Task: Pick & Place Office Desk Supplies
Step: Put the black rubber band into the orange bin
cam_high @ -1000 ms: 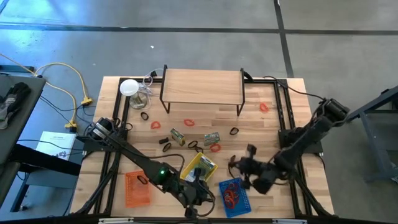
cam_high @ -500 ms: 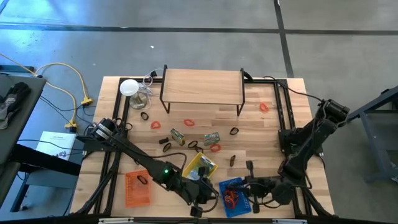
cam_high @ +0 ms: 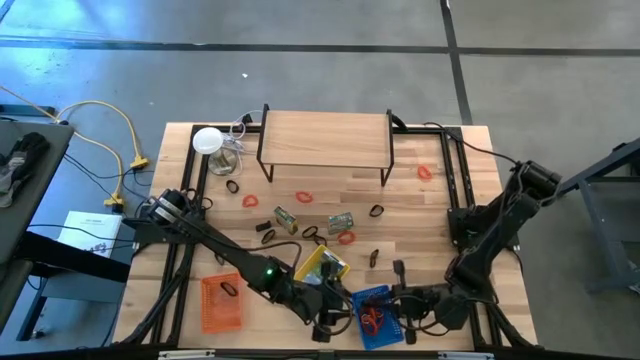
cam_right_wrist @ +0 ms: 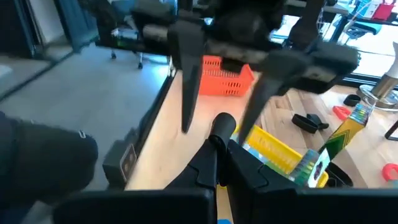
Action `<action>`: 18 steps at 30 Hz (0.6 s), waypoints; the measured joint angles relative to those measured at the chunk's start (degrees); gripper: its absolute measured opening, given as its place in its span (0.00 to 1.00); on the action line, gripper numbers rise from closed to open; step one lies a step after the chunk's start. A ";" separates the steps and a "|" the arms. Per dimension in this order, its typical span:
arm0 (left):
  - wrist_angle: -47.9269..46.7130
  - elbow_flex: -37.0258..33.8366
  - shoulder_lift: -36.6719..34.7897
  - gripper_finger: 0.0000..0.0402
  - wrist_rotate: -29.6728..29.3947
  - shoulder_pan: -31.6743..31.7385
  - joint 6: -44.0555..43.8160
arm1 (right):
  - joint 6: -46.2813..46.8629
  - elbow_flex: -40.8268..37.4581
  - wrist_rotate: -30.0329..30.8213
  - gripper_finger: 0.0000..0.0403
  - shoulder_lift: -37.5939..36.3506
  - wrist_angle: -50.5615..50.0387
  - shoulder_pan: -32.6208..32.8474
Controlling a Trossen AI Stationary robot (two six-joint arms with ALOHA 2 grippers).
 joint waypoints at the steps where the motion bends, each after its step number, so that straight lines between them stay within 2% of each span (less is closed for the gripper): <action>1: 0.02 0.00 0.00 0.52 -0.53 0.01 -0.32 | -0.66 0.00 -0.92 0.01 0.43 0.32 0.00; 4: 0.76 0.00 0.00 0.61 -0.52 0.31 -0.39 | -2.40 0.00 -3.87 0.01 1.96 2.68 -0.80; 7: 1.59 0.00 0.00 0.65 -0.54 0.32 -0.42 | -5.28 0.00 -4.22 0.01 3.36 5.54 -1.55; 12: 4.18 0.02 1.64 0.66 -0.44 0.32 -0.48 | -9.16 0.00 -3.78 0.01 4.21 9.68 -3.42; 18: 5.38 0.02 3.93 0.66 -0.48 0.32 2.19 | -9.43 0.01 -6.23 0.01 4.23 9.88 -5.05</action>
